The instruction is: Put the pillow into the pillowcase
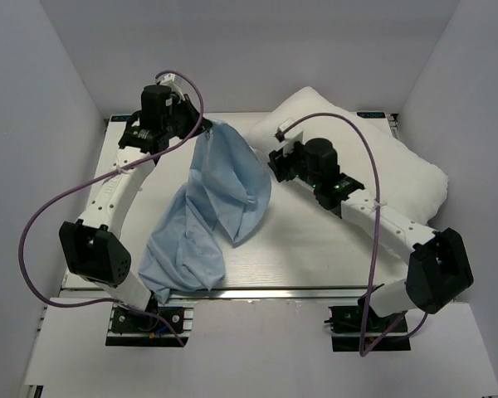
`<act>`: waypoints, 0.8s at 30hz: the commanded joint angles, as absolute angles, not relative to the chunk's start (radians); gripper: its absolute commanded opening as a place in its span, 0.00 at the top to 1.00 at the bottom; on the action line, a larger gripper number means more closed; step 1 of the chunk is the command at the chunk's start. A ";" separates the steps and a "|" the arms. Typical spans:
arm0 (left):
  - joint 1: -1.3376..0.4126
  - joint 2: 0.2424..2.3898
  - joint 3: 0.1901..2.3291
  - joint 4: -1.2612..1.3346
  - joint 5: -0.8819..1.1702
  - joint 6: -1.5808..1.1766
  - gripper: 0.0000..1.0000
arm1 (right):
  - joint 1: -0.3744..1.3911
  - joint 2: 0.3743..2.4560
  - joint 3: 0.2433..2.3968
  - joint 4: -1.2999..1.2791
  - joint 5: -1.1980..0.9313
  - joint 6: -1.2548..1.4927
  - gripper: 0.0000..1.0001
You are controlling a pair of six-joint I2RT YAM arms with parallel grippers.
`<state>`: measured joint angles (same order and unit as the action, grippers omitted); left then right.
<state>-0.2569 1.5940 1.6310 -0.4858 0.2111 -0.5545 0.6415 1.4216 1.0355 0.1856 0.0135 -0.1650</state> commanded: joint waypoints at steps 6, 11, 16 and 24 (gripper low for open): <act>-0.252 1.569 1.534 -0.370 0.291 -0.586 1.00 | 0.491 1.330 1.172 0.157 -0.040 -0.298 0.13; -0.252 1.555 1.493 -0.341 0.313 -0.598 1.00 | 0.336 1.538 1.337 0.039 -0.072 -0.169 0.10; -0.252 1.542 1.457 -0.328 0.328 -0.603 1.00 | 0.252 1.725 1.546 -0.075 -0.092 -0.109 0.11; -0.252 1.506 1.416 -0.318 0.319 -0.612 1.00 | 0.186 2.055 1.821 -0.215 -0.159 -0.113 0.11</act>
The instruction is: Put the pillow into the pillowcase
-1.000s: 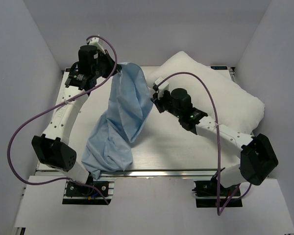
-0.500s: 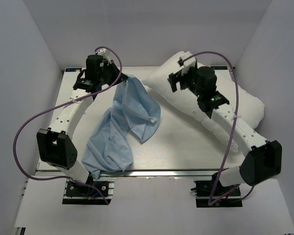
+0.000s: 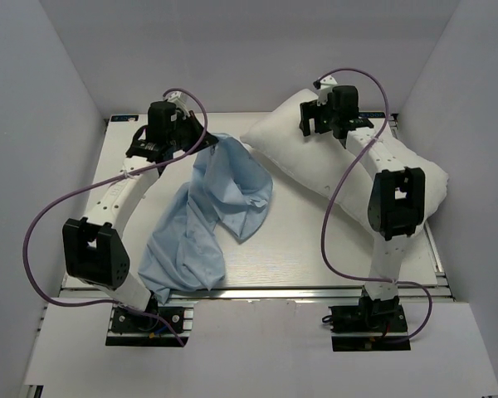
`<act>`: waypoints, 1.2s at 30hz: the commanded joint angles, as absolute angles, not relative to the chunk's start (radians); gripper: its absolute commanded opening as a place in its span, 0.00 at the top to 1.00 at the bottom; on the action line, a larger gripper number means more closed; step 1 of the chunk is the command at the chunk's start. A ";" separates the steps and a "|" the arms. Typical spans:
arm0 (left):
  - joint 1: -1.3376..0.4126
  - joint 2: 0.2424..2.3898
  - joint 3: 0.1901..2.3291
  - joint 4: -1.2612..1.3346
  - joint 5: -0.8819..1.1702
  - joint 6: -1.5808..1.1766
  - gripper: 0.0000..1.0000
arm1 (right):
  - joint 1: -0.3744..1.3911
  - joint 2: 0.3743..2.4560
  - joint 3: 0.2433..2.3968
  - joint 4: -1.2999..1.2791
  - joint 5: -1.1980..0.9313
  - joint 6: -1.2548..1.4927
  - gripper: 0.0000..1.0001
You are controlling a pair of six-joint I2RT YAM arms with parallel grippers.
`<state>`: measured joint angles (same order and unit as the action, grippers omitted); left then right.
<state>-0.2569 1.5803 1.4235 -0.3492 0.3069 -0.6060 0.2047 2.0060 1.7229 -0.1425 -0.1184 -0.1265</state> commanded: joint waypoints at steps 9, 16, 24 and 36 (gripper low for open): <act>-0.252 1.479 1.391 -0.350 0.284 -0.598 1.00 | 0.170 2.134 1.761 -0.169 -0.152 -0.170 1.00; -0.252 1.480 1.370 -0.345 0.272 -0.600 1.00 | 0.091 1.960 1.715 -0.092 -0.343 -0.094 1.00; -0.236 1.514 1.428 -0.414 0.245 -0.557 1.00 | 0.071 1.611 1.514 -0.012 -0.492 -0.081 1.00; -0.198 1.614 1.586 -0.497 0.255 -0.526 1.00 | 0.071 1.048 1.010 0.028 -0.678 -0.454 1.00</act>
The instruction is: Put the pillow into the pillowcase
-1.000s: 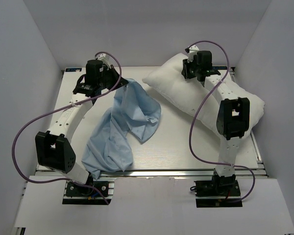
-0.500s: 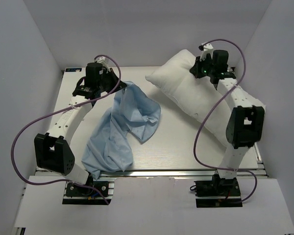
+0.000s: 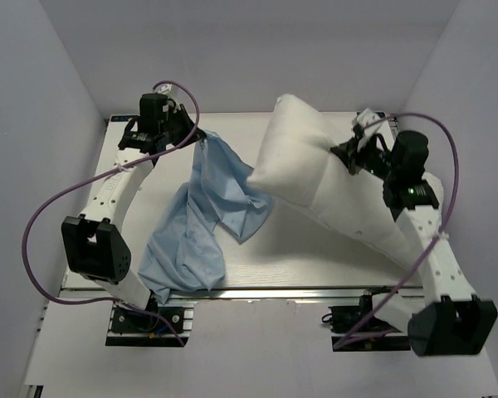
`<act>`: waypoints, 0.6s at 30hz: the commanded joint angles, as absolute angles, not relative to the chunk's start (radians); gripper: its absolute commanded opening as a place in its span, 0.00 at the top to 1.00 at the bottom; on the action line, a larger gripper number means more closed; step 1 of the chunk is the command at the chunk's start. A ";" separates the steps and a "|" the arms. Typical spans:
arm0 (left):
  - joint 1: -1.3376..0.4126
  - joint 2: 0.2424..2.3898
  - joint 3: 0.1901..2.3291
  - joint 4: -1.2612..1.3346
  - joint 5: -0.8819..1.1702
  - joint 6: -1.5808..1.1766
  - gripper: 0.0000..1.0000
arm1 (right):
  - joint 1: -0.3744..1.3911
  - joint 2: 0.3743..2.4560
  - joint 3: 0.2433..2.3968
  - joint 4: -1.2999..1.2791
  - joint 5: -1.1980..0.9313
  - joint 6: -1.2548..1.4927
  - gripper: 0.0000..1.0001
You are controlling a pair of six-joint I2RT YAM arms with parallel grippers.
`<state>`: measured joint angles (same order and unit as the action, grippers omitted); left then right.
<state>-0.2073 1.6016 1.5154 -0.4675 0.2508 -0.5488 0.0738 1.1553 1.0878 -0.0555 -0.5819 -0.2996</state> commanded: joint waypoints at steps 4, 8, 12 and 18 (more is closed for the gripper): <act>-0.198 1.673 1.666 -0.535 0.267 -0.512 1.00 | 0.074 0.883 0.928 -0.127 -0.828 -0.630 1.00; -0.198 1.712 1.724 -0.561 0.281 -0.505 1.00 | 0.094 0.793 0.888 -0.227 -0.896 -0.721 1.00; -0.198 1.724 1.732 -0.561 0.310 -0.506 1.00 | 0.152 0.739 0.859 -0.305 -0.914 -0.805 1.00; -0.198 1.726 1.717 -0.555 0.348 -0.503 1.00 | 0.322 0.733 0.835 -0.302 -0.818 -0.847 1.00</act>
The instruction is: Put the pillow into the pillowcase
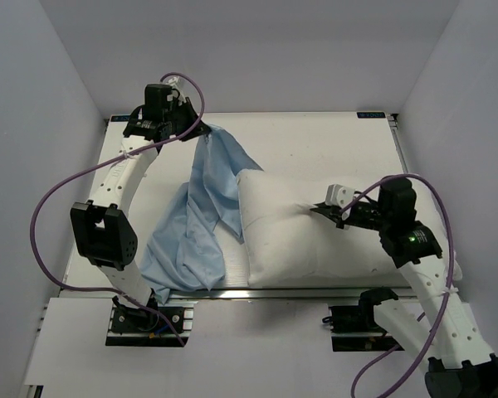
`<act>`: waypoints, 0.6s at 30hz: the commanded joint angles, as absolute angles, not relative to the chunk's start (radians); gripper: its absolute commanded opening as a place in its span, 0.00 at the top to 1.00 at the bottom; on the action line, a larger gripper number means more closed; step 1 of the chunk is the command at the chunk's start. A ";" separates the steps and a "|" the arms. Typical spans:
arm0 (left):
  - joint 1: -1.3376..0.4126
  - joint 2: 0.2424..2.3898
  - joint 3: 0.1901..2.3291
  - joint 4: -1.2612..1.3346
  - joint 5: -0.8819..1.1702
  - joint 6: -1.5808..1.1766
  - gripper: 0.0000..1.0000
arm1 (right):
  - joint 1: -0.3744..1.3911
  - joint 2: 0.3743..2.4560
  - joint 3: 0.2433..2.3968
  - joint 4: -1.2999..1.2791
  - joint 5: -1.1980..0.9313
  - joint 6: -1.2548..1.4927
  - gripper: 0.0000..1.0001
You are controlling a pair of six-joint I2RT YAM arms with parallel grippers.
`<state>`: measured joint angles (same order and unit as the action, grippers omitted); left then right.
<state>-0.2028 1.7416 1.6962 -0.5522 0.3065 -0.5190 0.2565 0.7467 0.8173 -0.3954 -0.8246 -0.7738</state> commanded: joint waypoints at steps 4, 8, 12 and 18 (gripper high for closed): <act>-0.198 1.726 1.715 -0.558 0.370 -0.497 1.00 | 0.464 0.797 0.824 -0.224 -0.691 -0.848 1.00; -0.198 1.718 1.706 -0.574 0.387 -0.486 1.00 | 0.485 0.905 0.841 -0.085 -0.565 -0.827 1.00; -0.198 1.709 1.689 -0.587 0.383 -0.466 1.00 | 0.483 0.997 0.884 0.015 -0.454 -0.890 1.00; -0.198 1.721 1.672 -0.578 0.399 -0.465 1.00 | 0.472 1.077 0.929 0.106 -0.370 -0.974 1.00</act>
<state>-0.2028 1.7424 1.6794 -0.5770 0.3725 -0.4816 0.4828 1.0729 0.8387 -0.0864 -0.4404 -0.8974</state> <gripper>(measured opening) 0.025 0.022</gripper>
